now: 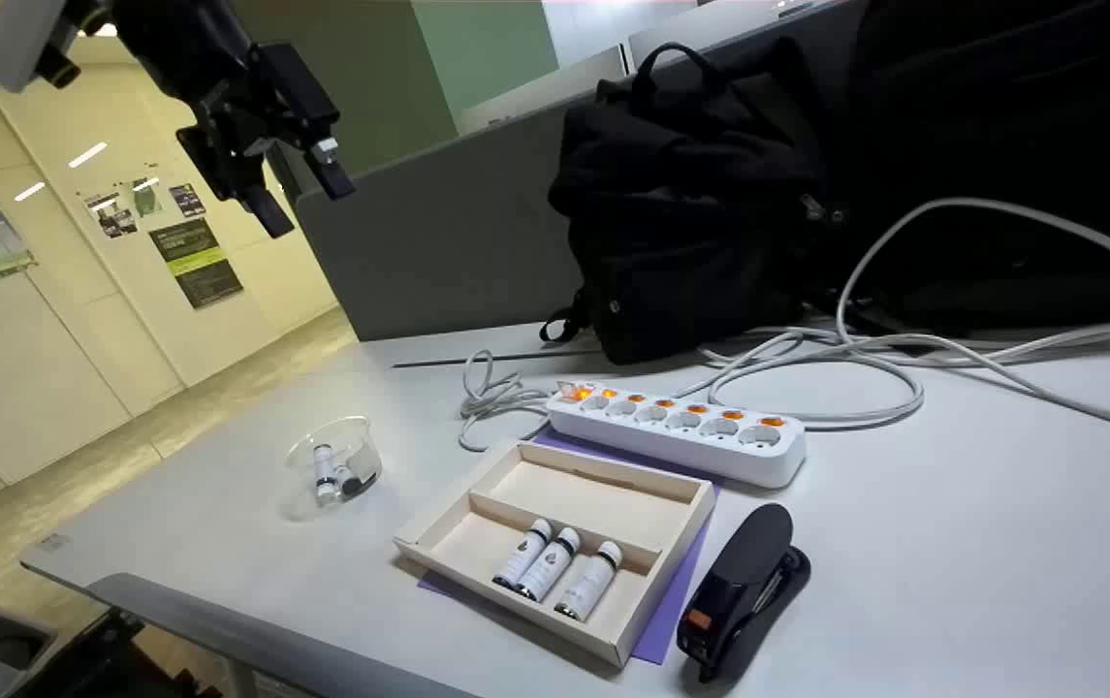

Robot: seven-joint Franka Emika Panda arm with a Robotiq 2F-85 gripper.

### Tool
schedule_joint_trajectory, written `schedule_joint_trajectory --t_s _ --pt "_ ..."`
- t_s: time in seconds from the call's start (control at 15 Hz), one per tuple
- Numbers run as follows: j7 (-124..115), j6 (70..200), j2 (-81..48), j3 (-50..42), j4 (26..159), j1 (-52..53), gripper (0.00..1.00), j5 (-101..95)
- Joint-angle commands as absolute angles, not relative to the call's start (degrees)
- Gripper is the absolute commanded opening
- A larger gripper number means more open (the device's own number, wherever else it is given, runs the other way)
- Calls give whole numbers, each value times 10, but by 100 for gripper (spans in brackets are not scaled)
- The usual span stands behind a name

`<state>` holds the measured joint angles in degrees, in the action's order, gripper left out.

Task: Turn on the third switch on the extension cord

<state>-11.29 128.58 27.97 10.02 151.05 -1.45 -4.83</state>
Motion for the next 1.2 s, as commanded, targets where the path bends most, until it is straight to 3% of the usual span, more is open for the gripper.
schedule_joint_trajectory --t_s 0.0,0.6,1.0,1.07,1.13 --pt "-117 1284 279 90 1510 -4 100 -54" --pt "-117 1284 279 90 1510 -4 100 -54" --pt "-83 1391 107 37 1413 -58 100 -100" --pt "-80 1415 72 27 1393 -65 75 -107" --pt "-76 1435 38 16 1373 -69 73 -111"
